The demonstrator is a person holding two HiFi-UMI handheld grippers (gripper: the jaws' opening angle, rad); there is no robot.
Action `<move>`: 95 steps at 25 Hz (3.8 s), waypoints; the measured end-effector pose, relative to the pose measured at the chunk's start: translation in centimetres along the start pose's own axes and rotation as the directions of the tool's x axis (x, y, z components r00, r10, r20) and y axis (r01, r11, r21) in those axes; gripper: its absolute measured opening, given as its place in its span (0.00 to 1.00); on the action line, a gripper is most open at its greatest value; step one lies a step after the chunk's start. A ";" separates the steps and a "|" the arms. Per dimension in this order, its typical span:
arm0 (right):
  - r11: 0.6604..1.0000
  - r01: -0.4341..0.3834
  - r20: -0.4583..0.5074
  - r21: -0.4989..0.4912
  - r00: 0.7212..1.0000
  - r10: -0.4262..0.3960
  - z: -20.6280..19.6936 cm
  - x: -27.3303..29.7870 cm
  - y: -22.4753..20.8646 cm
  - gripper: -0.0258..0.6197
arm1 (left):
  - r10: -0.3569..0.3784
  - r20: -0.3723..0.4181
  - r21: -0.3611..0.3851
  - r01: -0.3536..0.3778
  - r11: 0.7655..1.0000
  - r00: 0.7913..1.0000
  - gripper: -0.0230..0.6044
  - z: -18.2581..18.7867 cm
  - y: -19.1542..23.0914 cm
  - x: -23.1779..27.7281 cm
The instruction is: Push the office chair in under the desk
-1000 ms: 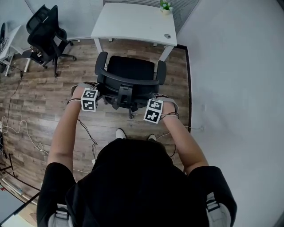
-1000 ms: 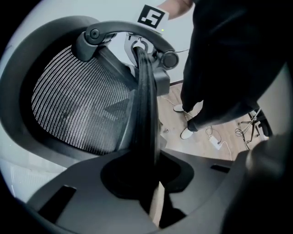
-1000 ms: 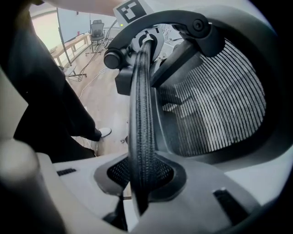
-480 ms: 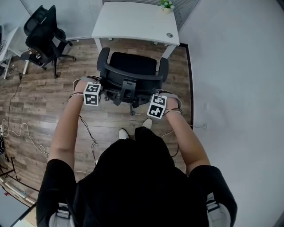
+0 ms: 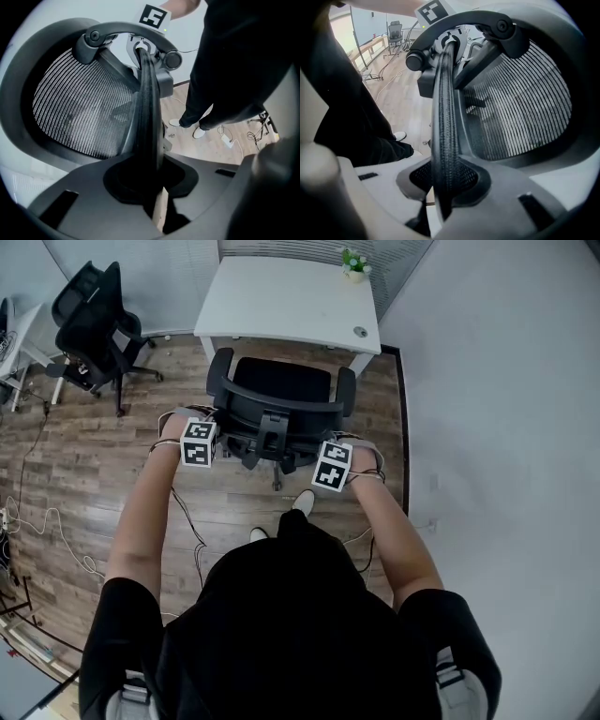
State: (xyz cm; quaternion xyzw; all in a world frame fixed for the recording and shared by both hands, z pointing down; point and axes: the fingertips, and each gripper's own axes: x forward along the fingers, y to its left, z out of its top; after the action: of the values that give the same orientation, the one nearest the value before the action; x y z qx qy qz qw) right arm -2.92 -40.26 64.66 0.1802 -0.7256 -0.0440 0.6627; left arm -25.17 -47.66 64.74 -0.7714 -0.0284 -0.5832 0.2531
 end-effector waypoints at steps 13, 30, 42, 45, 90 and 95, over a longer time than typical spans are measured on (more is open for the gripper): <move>0.999 -0.007 0.014 -0.050 1.000 0.008 -2.6 2.3 -9.0 0.16 | 0.007 -0.017 -0.050 -0.008 0.999 1.000 0.14 0.3 7.8 2.9; 0.997 0.027 0.053 -0.078 0.998 -0.023 -3.4 2.8 -11.1 0.16 | 0.019 -0.021 -0.051 -0.020 0.998 1.000 0.14 0.6 9.8 3.8; 0.990 -0.050 0.010 -0.132 0.999 0.051 -3.5 1.8 -10.6 0.25 | -0.107 -0.047 -0.067 0.103 0.992 0.993 0.31 0.5 8.5 3.6; 0.991 -0.044 0.031 -0.123 0.998 0.048 -3.1 0.4 -11.1 0.26 | -0.132 -0.069 -0.063 0.128 0.990 0.989 0.35 0.5 8.2 3.6; 0.736 -0.106 0.727 0.668 0.304 -0.616 8.6 -26.0 -2.6 0.04 | 0.704 0.605 -0.752 -0.024 0.659 0.372 0.03 19.7 4.0 -22.8; 0.741 -0.093 0.729 0.665 0.300 -0.616 8.3 -26.7 -1.7 0.04 | 0.721 0.596 -0.767 -0.015 0.641 0.353 0.03 20.2 3.9 -23.5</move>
State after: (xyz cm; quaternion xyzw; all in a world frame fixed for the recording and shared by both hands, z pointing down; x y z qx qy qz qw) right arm -9.19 -34.80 37.86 0.4446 -0.8952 -0.0234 0.0180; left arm -13.41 -36.56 37.98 -0.9692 0.2402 0.0123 0.0524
